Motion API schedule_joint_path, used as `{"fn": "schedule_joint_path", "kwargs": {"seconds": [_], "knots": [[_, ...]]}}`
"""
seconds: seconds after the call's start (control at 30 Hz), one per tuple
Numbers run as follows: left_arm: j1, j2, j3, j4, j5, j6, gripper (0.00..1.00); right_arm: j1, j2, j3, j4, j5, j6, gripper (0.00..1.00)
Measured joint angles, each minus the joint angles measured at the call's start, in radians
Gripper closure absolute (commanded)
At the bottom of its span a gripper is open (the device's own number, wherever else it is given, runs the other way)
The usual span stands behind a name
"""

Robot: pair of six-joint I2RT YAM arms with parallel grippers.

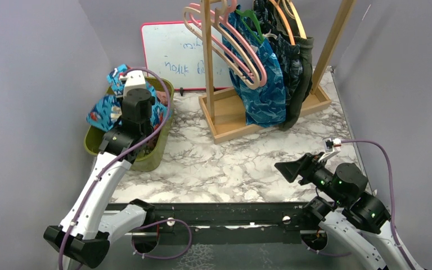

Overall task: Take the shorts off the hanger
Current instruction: Place the shorts in the basket.

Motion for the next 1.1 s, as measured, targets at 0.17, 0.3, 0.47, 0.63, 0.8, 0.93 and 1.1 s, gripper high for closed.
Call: {"fn": "schedule_joint_path", "kwargs": {"seconds": [0.17, 0.3, 0.47, 0.63, 0.8, 0.93, 1.1], "knots": [[0.03, -0.047, -0.204, -0.013, -0.031, -0.083, 1.0, 0.0, 0.0, -0.001, 0.0, -0.001, -0.001, 0.23], [0.057, -0.059, -0.308, -0.014, -0.042, -0.143, 1.0, 0.0, 0.0, -0.001, 0.0, -0.004, -0.003, 0.23], [0.113, -0.058, -0.33, 0.004, -0.045, -0.159, 1.0, 0.0, -0.005, -0.002, 0.001, -0.007, -0.003, 0.23], [0.215, -0.058, -0.29, 0.026, -0.068, -0.11, 1.0, 0.0, -0.008, -0.002, 0.002, -0.008, -0.003, 0.22], [0.283, -0.063, -0.291, 0.062, -0.066, -0.04, 1.0, 0.0, -0.011, -0.002, 0.006, -0.007, -0.003, 0.22], [0.288, -0.054, -0.325, 0.066, 0.054, -0.025, 1.0, 0.0, -0.011, -0.002, 0.007, -0.007, -0.005, 0.22], [0.287, -0.014, -0.401, 0.065, 0.25, -0.04, 0.93, 0.0, -0.011, -0.002, 0.007, -0.007, -0.008, 0.22]]}}
